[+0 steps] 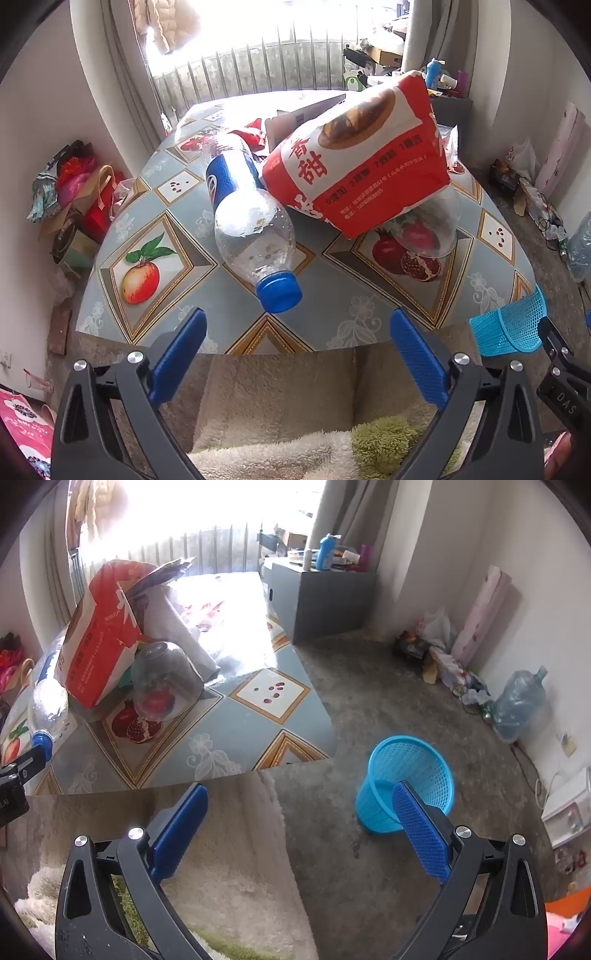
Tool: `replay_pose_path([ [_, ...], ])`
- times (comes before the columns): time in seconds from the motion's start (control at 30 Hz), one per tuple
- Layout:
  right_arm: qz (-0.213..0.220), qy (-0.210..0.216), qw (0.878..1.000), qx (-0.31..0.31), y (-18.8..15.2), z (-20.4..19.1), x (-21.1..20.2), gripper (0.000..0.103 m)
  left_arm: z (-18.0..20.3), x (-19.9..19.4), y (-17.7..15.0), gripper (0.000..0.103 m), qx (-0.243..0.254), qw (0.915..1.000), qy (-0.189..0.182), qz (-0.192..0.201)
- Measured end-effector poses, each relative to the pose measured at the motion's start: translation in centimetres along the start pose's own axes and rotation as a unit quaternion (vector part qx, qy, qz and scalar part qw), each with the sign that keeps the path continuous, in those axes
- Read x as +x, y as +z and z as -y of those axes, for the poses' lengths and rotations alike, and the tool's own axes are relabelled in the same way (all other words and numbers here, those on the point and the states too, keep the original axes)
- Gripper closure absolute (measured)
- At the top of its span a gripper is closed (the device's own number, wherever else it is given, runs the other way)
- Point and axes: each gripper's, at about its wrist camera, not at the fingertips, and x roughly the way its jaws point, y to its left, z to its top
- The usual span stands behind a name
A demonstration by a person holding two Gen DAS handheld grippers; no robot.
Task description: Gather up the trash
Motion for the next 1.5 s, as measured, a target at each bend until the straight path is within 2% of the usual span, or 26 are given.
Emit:
replay_pose_path([
  [0.27, 0.001, 0.003, 1.000, 0.004, 0.2, -0.1, 0.0, 0.008, 0.7, -0.1, 0.2, 0.006, 0.001, 1.0000, 0.005, 0.007],
  [0.4, -0.001, 0.006, 1.000, 0.006, 0.6, 0.0, 0.4, 0.008, 0.0, 0.2, -0.3, 0.006, -0.005, 1.0000, -0.005, 0.002],
  [1.5, -0.003, 0.011, 1.000, 0.016, 0.5, 0.5, 0.2, 0.008, -0.6, 0.4, -0.1, 0.006, -0.016, 0.9999, 0.000, 0.001],
])
